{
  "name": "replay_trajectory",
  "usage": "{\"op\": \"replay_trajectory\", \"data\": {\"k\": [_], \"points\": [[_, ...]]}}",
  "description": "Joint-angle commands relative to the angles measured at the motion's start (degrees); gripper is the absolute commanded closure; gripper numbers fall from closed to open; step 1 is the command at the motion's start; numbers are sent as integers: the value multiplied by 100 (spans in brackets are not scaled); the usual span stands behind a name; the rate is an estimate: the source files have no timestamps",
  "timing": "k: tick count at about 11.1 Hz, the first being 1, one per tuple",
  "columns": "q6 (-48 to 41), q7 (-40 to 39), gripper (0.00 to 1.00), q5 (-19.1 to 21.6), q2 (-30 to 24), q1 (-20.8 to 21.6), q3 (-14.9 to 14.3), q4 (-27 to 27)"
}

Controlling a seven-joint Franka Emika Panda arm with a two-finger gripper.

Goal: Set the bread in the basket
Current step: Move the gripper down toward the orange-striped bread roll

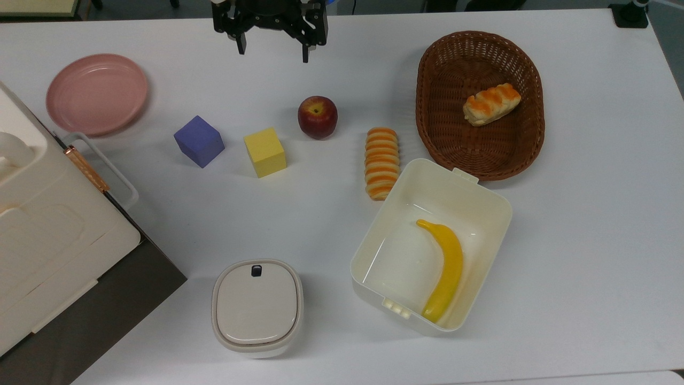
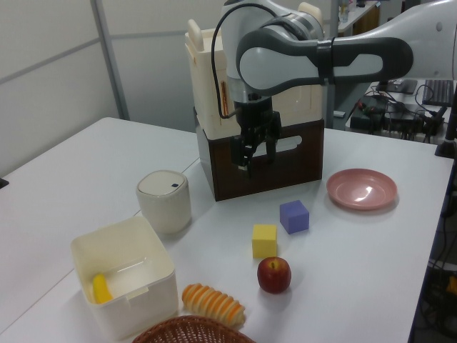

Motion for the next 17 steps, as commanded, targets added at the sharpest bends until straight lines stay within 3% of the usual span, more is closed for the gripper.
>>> {"op": "replay_trajectory", "data": {"k": [1, 4, 8, 12, 14, 17], "points": [[-12, -126, 0, 88, -89, 67, -55, -115], [-29, -126, 0, 105, -89, 102, -37, -123], [58, -55, 0, 123, 33, 698, -19, -369], [838, 453, 0, 175, 762, 1287, -19, -396], [1470, 629, 0, 543, 1201, 1394, -19, -396], [1894, 683, 0, 545, 1668, 1552, -28, -396]]}}
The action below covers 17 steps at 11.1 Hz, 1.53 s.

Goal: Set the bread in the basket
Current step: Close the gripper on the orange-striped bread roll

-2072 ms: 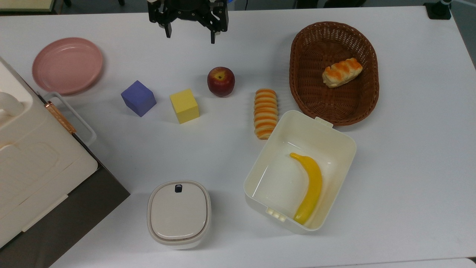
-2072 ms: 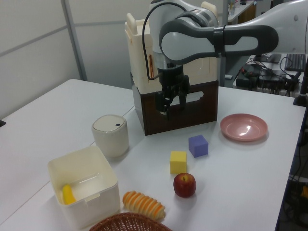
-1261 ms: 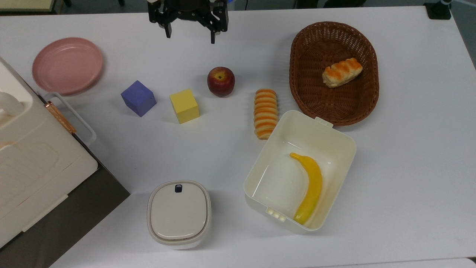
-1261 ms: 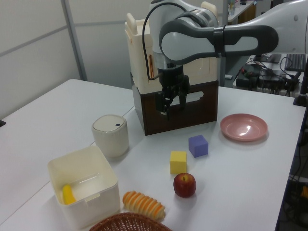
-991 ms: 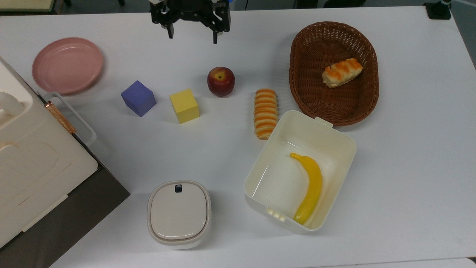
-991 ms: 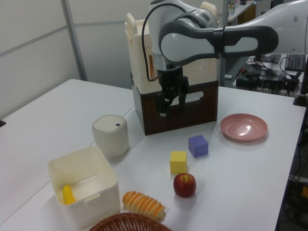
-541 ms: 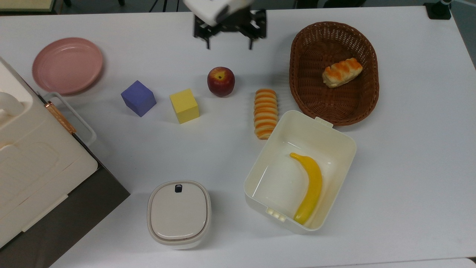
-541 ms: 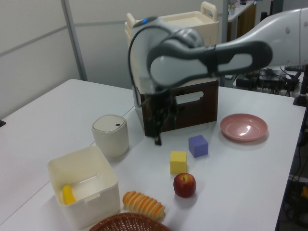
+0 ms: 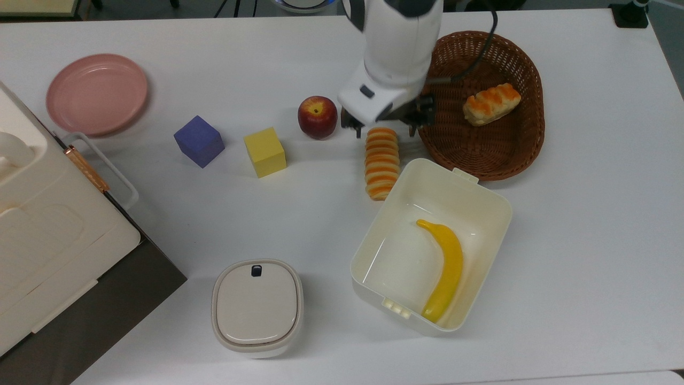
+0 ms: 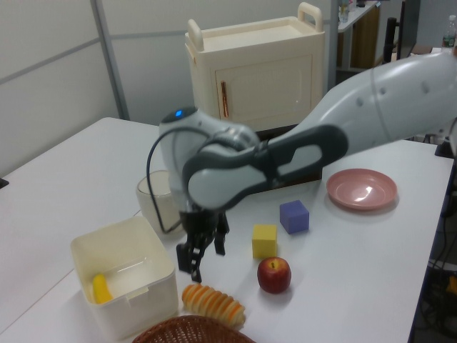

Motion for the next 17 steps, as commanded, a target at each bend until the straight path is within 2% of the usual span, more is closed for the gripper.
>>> {"op": "replay_trajectory", "data": {"k": [1, 7, 9, 10, 12, 13, 14, 17], "points": [[329, 121, 0, 118, 313, 197, -88, -13], [681, 121, 0, -391, 788, 268, -97, -119], [901, 121, 0, -418, 867, 251, -97, -198], [989, 121, 5, -427, 876, 242, -105, -224], [1042, 121, 50, -427, 885, 198, -105, -224], [1007, 121, 65, -427, 868, 189, -105, -224], [946, 129, 69, -427, 798, 180, -114, -233], [26, 165, 69, -427, 228, 75, -149, -224]]}}
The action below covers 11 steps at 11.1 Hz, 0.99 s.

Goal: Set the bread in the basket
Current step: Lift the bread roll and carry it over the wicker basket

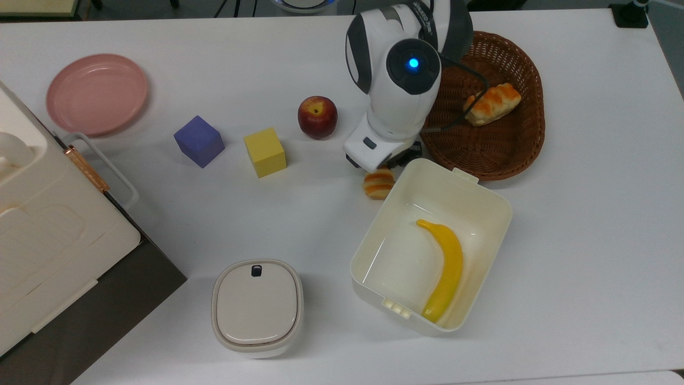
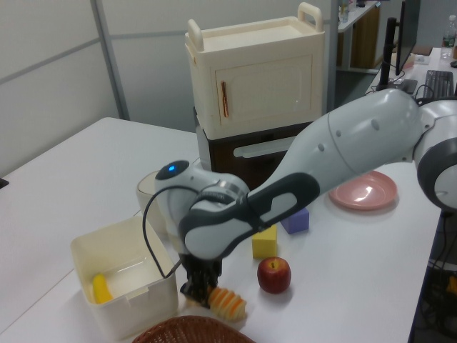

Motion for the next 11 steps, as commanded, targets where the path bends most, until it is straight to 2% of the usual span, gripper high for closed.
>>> {"op": "replay_trajectory", "data": {"k": [1, 4, 8, 9, 10, 11], "points": [[-999, 126, 69, -104, -751, -19, -58, -154], [-1537, 170, 68, -95, -1059, 235, 21, -93], [-1433, 759, 63, -69, -1052, 1209, 47, 4], [-1433, 829, 49, -78, -1060, 1395, 47, 13], [-1433, 969, 18, -86, -1060, 1475, 47, 22], [-1433, 1101, 0, -113, -1060, 1493, 47, 39]]}}
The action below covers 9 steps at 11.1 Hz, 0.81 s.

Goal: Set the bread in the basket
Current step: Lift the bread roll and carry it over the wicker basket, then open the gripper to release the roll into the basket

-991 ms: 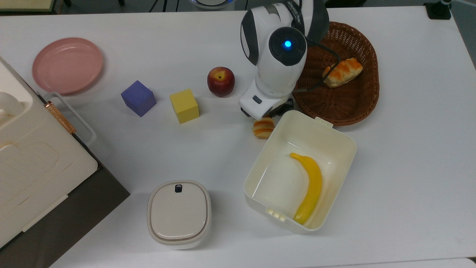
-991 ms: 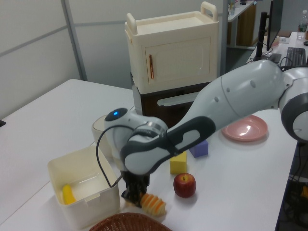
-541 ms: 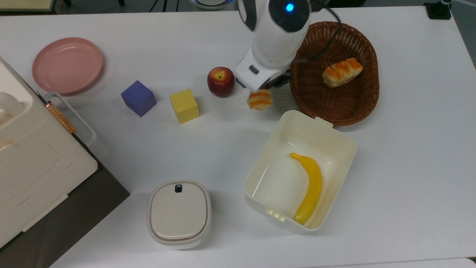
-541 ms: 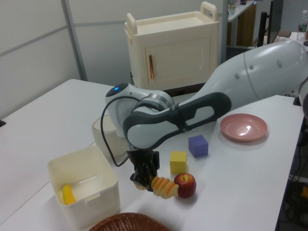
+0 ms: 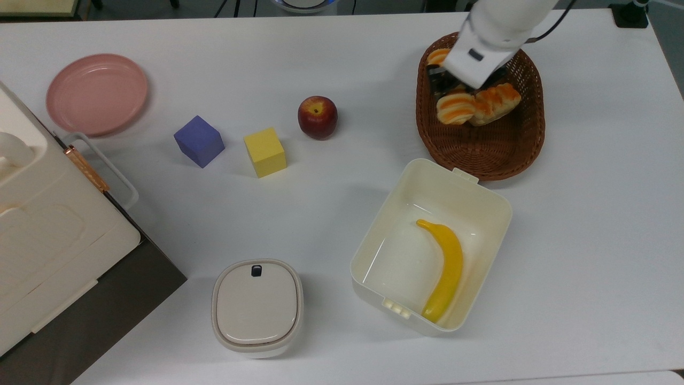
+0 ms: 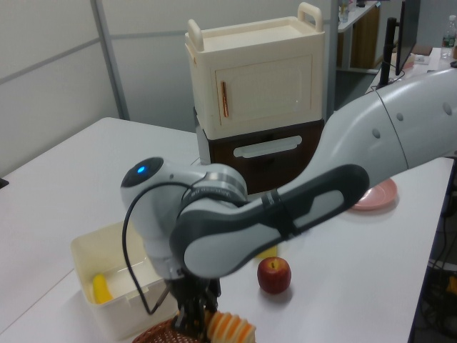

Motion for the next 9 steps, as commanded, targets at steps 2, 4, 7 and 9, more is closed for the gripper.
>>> {"op": "replay_trajectory", "data": {"k": [2, 4, 7, 9], "points": [[7, 258, 0, -164, -101, 60, -82, 55], [-10, 240, 0, -252, -163, -54, -152, 187], [-63, -39, 0, -472, -566, -702, -144, 170], [-89, -295, 0, -472, -847, -1264, -144, 143]]}}
